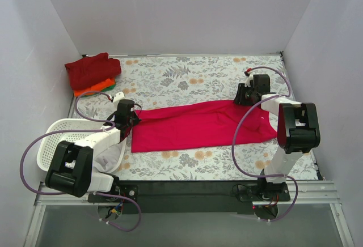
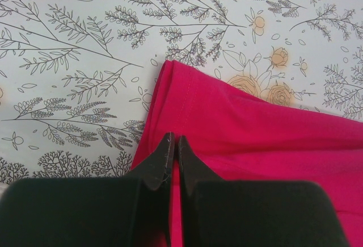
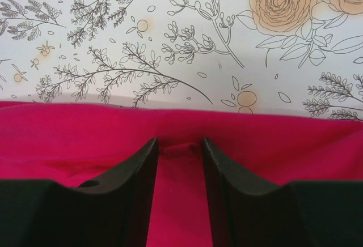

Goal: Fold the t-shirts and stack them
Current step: Fold the tshirt

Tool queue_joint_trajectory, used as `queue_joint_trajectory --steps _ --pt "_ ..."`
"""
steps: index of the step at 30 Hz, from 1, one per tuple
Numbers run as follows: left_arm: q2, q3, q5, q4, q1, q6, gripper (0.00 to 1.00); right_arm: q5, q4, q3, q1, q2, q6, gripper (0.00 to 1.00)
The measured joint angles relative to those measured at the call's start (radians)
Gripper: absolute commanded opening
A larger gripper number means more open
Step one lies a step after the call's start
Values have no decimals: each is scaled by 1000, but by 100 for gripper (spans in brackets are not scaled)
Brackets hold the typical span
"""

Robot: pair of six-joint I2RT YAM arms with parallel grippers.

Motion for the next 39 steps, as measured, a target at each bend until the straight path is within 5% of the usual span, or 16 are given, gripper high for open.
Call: queue_joint_trajectory --steps 10,39 --pt "0 0 -3 0 0 0 0 -8 -21 -13 0 -12 -2 1" --pt "11 13 -14 -31 -1 0 0 74 -260 -334 137 -742 27 1"
